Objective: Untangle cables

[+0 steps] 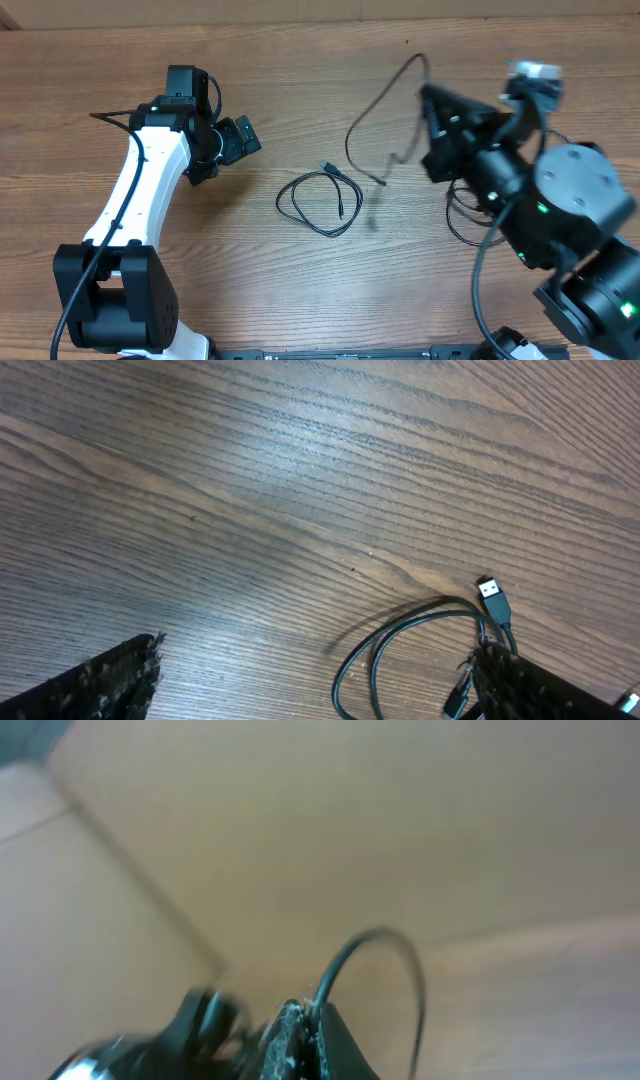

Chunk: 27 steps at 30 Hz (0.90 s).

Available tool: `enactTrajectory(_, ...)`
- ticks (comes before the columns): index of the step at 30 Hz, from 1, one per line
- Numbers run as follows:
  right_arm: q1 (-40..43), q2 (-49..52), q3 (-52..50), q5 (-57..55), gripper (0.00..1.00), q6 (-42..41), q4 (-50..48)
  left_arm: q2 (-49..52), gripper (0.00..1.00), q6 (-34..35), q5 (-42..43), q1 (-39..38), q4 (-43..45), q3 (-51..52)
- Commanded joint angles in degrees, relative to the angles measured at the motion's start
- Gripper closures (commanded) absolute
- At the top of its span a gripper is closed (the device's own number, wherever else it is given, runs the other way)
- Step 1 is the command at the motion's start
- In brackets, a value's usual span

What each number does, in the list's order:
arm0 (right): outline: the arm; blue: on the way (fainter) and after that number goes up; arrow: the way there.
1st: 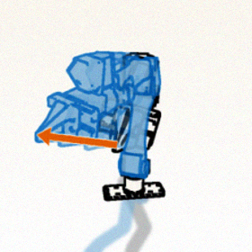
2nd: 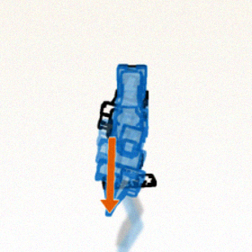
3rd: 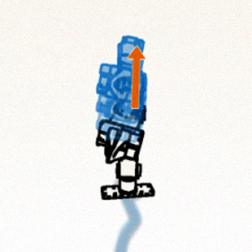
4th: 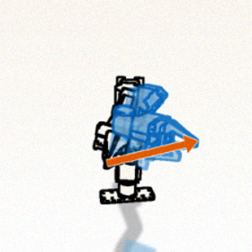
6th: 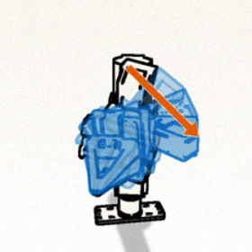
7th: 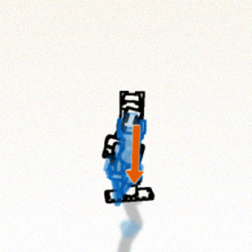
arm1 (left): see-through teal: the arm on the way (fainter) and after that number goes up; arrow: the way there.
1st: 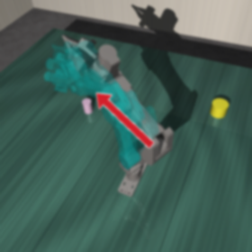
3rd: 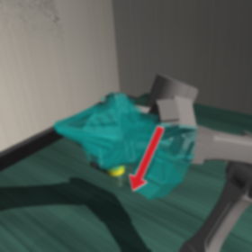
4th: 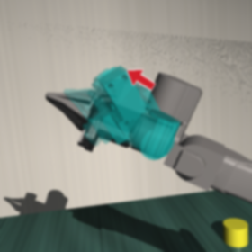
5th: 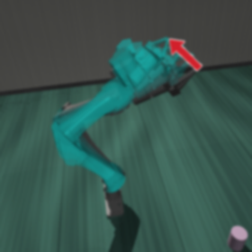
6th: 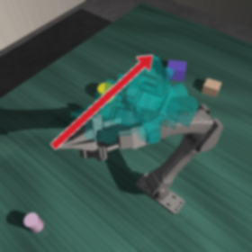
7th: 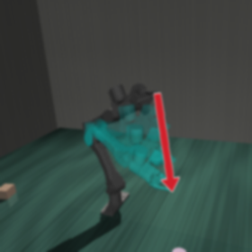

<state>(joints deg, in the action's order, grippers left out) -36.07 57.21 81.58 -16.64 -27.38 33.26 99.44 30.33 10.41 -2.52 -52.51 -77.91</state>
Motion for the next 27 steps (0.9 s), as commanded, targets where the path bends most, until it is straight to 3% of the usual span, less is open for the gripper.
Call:
enactTrajectory(1,0.15,-1.51,1.55,-15.41,0.96,6.95,-1.79,0.57,0.0,0.74,-0.5,-0.07,0.07,0.42)
enactTrajectory(10,0.15,0.11,1.53,-41.16,0.96,7.28,2.67,0.57,0.0,0.74,-0.52,-0.07,0.09,0.42)
enactTrajectory(13,0.2,1.55,1.51,-42.34,0.96,5.64,5.07,0.57,0.0,0.74,-0.5,-0.09,0.07,0.42)
enactTrajectory(17,0.2,4.5,1.51,-35.41,0.95,4.7,8.98,0.57,0.0,0.74,-0.5,-0.07,0.07,0.42)
enactTrajectory(20,0.2,7.56,1.33,-29.03,0.74,4.68,11.72,0.57,0.0,0.74,-0.5,-0.07,0.09,0.42)
enactTrajectory(22,0.2,10.1,1.31,-23.45,0.48,4.7,13.68,0.57,0.0,0.74,-0.5,-0.07,0.07,0.42)
enactTrajectory(25,0.2,14.21,1.31,-17.33,0.2,4.7,15.61,0.57,0.0,0.74,-0.5,-0.07,0.07,0.42)
enactTrajectory(27,0.2,18.16,1.31,-12.48,0.09,4.7,16.87,0.57,0.01,0.74,-0.5,-0.07,0.07,0.42)
